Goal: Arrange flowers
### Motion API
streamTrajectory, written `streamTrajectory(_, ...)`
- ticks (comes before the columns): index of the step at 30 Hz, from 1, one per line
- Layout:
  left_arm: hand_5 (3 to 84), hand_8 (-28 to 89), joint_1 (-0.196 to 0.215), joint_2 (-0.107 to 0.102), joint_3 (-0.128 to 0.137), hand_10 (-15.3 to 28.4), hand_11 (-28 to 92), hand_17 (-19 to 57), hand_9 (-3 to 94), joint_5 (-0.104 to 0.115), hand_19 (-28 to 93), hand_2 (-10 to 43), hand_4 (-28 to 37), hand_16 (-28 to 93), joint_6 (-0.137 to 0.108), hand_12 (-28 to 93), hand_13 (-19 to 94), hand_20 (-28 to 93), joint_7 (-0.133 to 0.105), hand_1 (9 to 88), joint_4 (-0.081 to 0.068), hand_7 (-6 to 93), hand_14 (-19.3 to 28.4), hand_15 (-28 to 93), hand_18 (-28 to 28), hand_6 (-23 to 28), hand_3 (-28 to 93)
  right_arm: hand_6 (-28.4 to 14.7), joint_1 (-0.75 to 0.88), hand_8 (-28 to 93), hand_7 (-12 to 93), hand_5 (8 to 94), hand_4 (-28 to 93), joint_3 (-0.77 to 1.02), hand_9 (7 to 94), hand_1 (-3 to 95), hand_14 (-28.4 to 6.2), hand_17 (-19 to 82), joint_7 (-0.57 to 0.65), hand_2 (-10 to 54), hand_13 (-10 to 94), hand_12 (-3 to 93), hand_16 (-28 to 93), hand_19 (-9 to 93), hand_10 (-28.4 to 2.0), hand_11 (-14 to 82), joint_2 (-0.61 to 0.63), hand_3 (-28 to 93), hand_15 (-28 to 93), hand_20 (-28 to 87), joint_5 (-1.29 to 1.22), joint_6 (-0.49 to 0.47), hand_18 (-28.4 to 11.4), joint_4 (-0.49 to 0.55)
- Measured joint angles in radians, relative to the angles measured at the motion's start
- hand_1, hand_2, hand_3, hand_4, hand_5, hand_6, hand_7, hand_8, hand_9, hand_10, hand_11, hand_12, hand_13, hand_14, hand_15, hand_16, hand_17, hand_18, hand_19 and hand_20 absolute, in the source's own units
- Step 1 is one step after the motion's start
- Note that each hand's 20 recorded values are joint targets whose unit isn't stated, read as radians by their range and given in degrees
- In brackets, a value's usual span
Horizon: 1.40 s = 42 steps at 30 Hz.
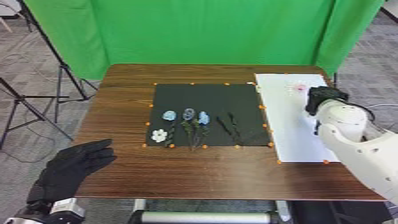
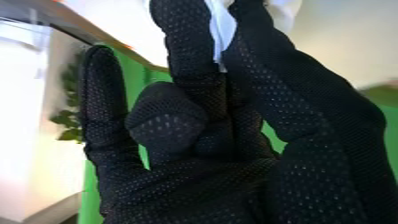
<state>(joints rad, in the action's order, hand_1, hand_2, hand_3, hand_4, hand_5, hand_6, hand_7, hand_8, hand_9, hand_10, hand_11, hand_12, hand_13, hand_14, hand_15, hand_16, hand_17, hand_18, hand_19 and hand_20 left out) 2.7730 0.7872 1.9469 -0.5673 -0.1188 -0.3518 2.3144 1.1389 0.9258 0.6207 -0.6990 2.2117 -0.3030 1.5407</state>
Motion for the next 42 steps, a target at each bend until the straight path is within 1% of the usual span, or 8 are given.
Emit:
streamTrajectory(5,50.9,-8,0.001,0.0,0.008,23.2,38,-9.4,41.4,-0.001,59,5.7,-17.2,-13,0.0,10,29,16,0.004,27.6,0.001,14.0,28.4,61,22.5,15.7,79,-0.6,-0.049,3,31,78.4,-28,-0.057,87.4,56.5,-3.9,30,-0.027,-9.5,78,40.4,24,83,-4.9,19.7,-0.004,77,78,14,-0.016,0.022,-18.9,0.067)
streamTrajectory(8,50.9,-8,0.001,0.003,0.014,23.2,38,-9.4,41.3,-0.002,59,5.7,-17.2,-13,0.001,11,29,16,0.012,27.6,0.001,14.0,28.4,61,22.5,15.8,79,-0.8,-0.087,3,31,78.6,-28,-0.09,87.4,56.6,-3.9,30,-0.048,-9.5,79,40.5,24,83,-5.0,19.7,-0.017,77,78,14,-0.027,0.033,-18.9,0.098)
streamTrajectory(14,50.9,-8,0.001,0.021,0.029,23.2,38,-9.4,41.4,-0.008,59,5.7,-17.3,-13,0.004,10,29,16,0.035,27.6,0.003,13.9,28.4,61,22.5,15.7,79,-0.9,-0.134,4,30,78.8,-28,-0.12,87.5,56.7,-4.1,30,-0.076,-9.5,79,40.6,24,83,-5.2,19.6,-0.082,78,78,14,-0.04,0.036,-18.9,0.14)
streamTrajectory(18,50.9,-8,0.005,0.024,0.032,23.3,38,-9.4,41.4,-0.007,59,5.7,-17.3,-13,0.002,10,29,16,0.033,27.6,0.003,13.9,28.4,61,22.5,15.7,79,-0.9,-0.147,4,30,78.7,-28,-0.15,87.5,56.7,-4.1,30,-0.097,-9.5,79,40.6,24,83,-5.1,19.7,-0.145,78,78,14,-0.037,0.032,-18.9,0.156)
streamTrajectory(23,50.9,-8,0.012,0.002,0.031,23.2,38,-9.5,41.4,-0.002,59,5.7,-17.2,-13,0.0,11,29,16,0.02,27.6,0.003,14.0,28.4,62,22.5,15.7,79,-0.8,-0.157,4,30,78.6,-28,-0.213,87.4,56.6,-4.2,29,-0.126,-9.5,79,40.7,24,83,-5.0,19.7,-0.231,78,78,13,-0.021,0.025,-18.8,0.158)
streamTrajectory(27,50.9,-8,0.01,-0.001,0.031,23.2,38,-9.4,41.3,-0.003,59,5.7,-17.2,-13,0.001,11,29,16,0.022,27.6,0.002,13.9,28.4,61,22.6,15.7,79,-0.7,-0.153,4,30,78.6,-28,-0.233,87.4,56.5,-4.3,29,-0.141,-9.5,79,40.7,24,83,-5.1,19.7,-0.299,77,78,13,-0.003,0.018,-18.8,0.151)
streamTrajectory(33,50.9,-8,-0.008,0.011,0.032,23.2,38,-9.4,41.3,-0.008,59,5.7,-17.3,-13,0.006,11,29,16,0.037,27.6,0.002,13.9,28.4,61,22.5,15.7,79,-0.7,-0.145,4,30,78.4,-28,-0.247,87.2,56.4,-4.3,29,-0.14,-9.5,78,40.8,24,83,-5.1,19.7,-0.352,78,78,13,0.018,0.018,-18.7,0.127)
streamTrajectory(42,50.8,-8,-0.021,0.027,0.034,23.3,38,-9.4,41.3,-0.014,59,5.7,-17.2,-13,0.013,11,29,16,0.049,27.5,0.001,13.9,28.4,61,22.5,15.6,79,-0.5,-0.143,3,31,76.3,-28,-0.251,86.3,55.6,-4.9,28,-0.107,-9.5,77,40.8,24,83,-5.7,20.4,-0.347,77,77,12,0.036,0.026,-18.7,0.086)
